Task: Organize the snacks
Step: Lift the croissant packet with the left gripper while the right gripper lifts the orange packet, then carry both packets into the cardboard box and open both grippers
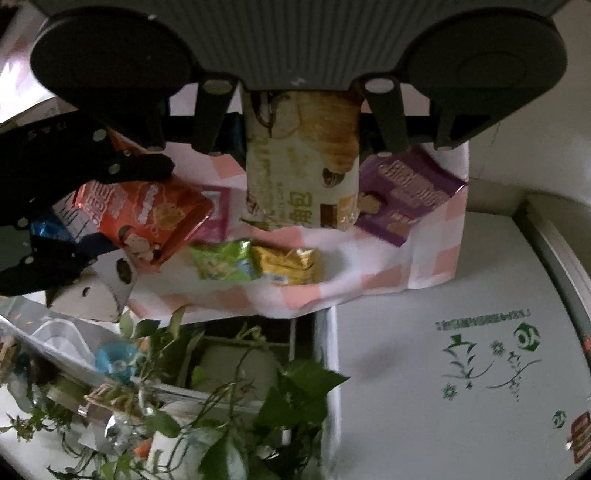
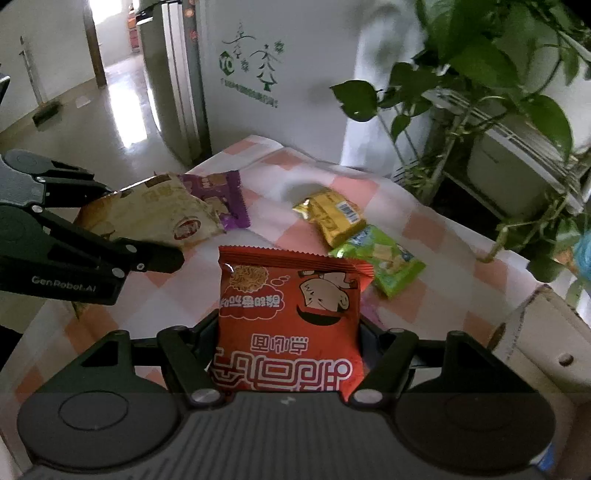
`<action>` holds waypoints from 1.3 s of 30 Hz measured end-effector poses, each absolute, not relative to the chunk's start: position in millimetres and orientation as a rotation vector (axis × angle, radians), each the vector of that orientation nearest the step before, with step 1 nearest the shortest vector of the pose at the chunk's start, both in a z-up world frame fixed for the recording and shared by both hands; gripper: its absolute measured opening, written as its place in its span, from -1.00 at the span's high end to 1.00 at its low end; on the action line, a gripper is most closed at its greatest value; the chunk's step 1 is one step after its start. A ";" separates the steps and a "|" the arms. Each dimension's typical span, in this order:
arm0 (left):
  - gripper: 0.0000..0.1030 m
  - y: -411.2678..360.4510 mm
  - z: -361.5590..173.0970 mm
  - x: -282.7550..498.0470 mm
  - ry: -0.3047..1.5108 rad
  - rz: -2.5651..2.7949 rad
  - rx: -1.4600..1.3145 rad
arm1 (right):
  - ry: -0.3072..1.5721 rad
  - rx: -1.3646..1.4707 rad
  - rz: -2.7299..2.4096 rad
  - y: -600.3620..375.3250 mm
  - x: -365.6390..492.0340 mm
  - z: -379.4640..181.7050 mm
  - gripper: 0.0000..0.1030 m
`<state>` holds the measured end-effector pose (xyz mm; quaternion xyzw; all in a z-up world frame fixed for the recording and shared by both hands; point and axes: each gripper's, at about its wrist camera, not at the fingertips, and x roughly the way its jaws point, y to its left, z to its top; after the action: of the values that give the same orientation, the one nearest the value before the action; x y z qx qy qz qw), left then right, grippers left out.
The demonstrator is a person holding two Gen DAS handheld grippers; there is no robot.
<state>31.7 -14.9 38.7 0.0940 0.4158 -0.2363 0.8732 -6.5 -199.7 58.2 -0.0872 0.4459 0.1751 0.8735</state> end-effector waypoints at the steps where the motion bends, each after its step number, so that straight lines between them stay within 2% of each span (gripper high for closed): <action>1: 0.02 -17.6 39.5 30.6 0.867 -0.496 0.196 | 0.930 -0.181 0.360 -202.6 -8.0 59.3 -0.52; 39: 0.02 -111.1 61.0 -29.8 0.809 -0.683 0.156 | 0.807 -0.050 0.024 -322.0 -93.2 110.5 -0.52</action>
<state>-29.8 -111.1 61.0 0.0744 0.3854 -0.3256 0.8602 -93.2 -322.0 110.5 -0.0244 0.3925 0.0117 0.9194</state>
